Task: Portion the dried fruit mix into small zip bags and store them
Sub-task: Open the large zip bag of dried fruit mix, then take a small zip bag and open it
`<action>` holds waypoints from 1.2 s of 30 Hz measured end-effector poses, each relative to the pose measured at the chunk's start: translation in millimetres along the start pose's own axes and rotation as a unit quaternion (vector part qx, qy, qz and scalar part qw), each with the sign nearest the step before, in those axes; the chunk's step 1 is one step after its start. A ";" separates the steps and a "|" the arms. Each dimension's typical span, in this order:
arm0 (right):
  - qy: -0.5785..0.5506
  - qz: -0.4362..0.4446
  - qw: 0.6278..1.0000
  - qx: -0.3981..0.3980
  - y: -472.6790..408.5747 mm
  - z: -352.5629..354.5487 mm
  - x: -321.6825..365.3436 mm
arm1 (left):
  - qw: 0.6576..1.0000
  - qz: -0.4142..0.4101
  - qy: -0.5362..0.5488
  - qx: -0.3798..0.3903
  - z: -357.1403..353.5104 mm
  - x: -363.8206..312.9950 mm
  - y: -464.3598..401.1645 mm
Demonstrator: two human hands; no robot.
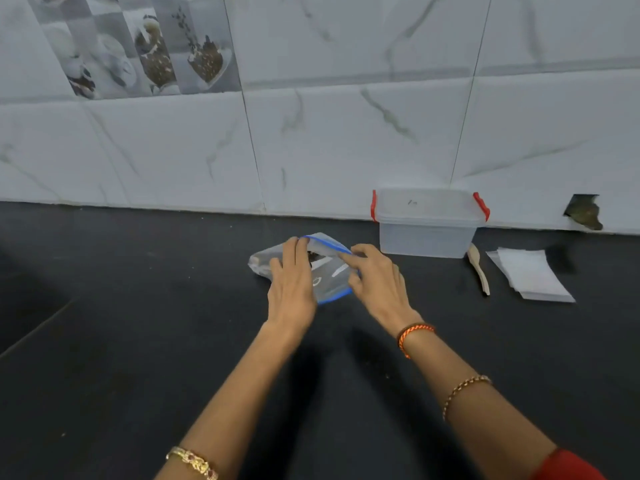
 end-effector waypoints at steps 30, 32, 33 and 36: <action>-0.353 -0.234 0.872 -0.244 52.7 59.3 -119.0 | 0.912 0.093 0.398 0.009 -49.1 -97.0 48.9; -0.343 -0.288 0.857 -0.254 60.9 71.6 -145.9 | 0.878 0.147 0.452 0.061 -72.2 -116.6 47.4; -0.334 -0.313 0.851 -0.257 64.2 76.2 -157.7 | 0.868 0.159 0.463 0.079 -82.2 -124.1 46.8; -0.301 -0.359 0.841 -0.270 73.9 93.5 -196.7 | 0.862 0.155 0.468 0.119 -110.8 -155.8 42.9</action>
Point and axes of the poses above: each hand's wrist, its own y-axis away from the middle knuckle, its own z-axis out of the back of the hand, x = y × z, the point moved 2 cm from there along -y, towards the middle knuckle, and after that the axes turned 1 degree about x, right-handed, at the moved point
